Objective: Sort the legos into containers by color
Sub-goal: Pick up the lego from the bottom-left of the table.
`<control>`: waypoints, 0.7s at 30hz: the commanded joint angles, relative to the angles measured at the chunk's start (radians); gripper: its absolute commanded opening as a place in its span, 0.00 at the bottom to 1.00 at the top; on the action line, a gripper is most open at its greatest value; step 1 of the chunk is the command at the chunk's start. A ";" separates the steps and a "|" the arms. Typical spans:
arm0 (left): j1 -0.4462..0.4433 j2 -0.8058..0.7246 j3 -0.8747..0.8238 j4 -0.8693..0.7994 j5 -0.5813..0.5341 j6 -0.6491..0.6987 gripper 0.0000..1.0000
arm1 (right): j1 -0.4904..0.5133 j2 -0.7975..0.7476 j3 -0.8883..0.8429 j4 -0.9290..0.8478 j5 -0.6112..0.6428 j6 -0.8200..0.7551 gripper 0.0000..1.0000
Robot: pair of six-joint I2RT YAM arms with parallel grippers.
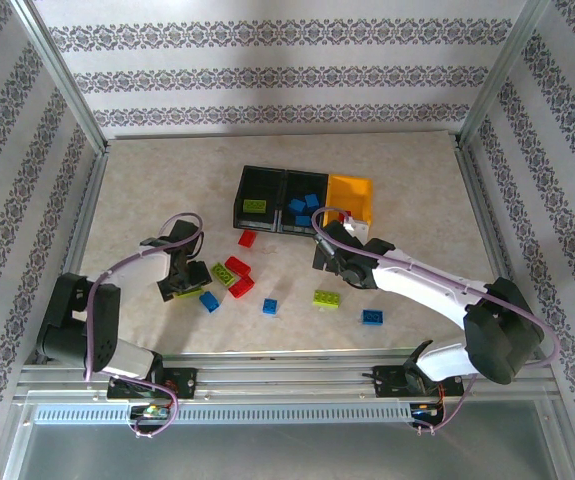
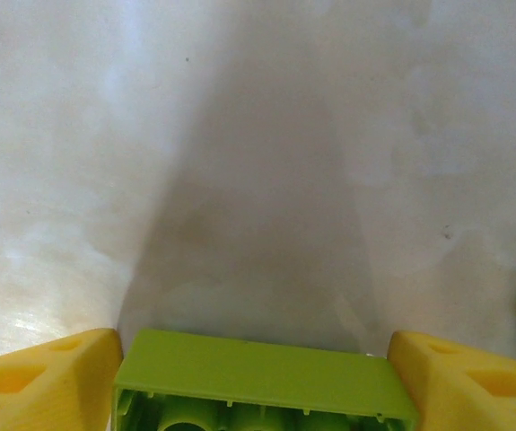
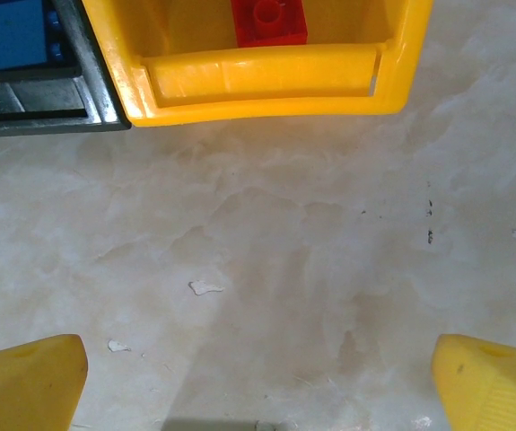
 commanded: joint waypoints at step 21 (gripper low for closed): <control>0.007 -0.033 0.070 -0.002 0.109 0.041 0.63 | -0.007 -0.004 0.015 -0.017 0.012 -0.013 0.98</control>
